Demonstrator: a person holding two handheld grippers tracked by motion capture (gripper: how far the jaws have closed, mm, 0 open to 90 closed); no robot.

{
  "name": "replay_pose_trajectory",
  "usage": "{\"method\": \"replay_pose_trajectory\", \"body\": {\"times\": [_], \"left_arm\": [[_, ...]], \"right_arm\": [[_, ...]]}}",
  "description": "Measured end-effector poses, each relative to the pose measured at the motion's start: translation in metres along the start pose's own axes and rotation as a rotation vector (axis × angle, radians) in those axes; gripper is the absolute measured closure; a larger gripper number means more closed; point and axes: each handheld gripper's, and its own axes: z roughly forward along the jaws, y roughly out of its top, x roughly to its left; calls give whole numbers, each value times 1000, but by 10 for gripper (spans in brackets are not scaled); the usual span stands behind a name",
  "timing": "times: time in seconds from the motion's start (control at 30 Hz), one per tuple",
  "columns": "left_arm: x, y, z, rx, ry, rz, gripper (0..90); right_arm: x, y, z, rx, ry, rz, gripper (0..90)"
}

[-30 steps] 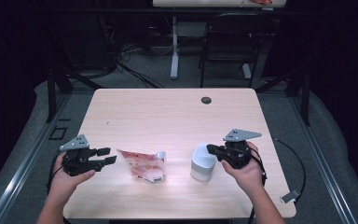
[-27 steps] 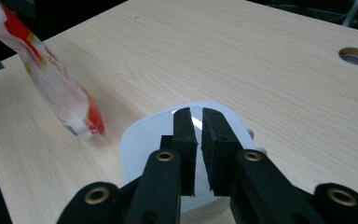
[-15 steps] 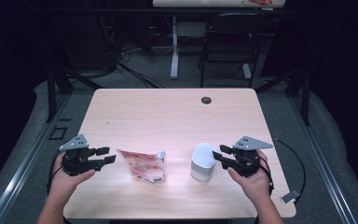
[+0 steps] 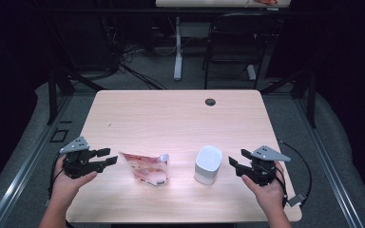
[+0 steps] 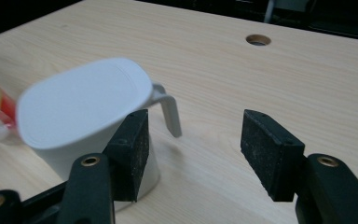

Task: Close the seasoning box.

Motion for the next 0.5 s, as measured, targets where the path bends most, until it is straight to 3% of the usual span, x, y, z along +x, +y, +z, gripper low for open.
{"method": "replay_pose_trajectory", "body": {"times": [0.17, 0.3, 0.5], "left_arm": [[1, -1, 2, 3, 7, 1, 498], [2, -3, 5, 9, 20, -10, 498], [5, -6, 6, 8, 27, -16, 495]], "right_arm": [[-7, -16, 6, 15, -26, 38, 421], [-12, -23, 11, 36, -41, 38, 422], [-14, -32, 20, 74, -35, 62, 425]]}}
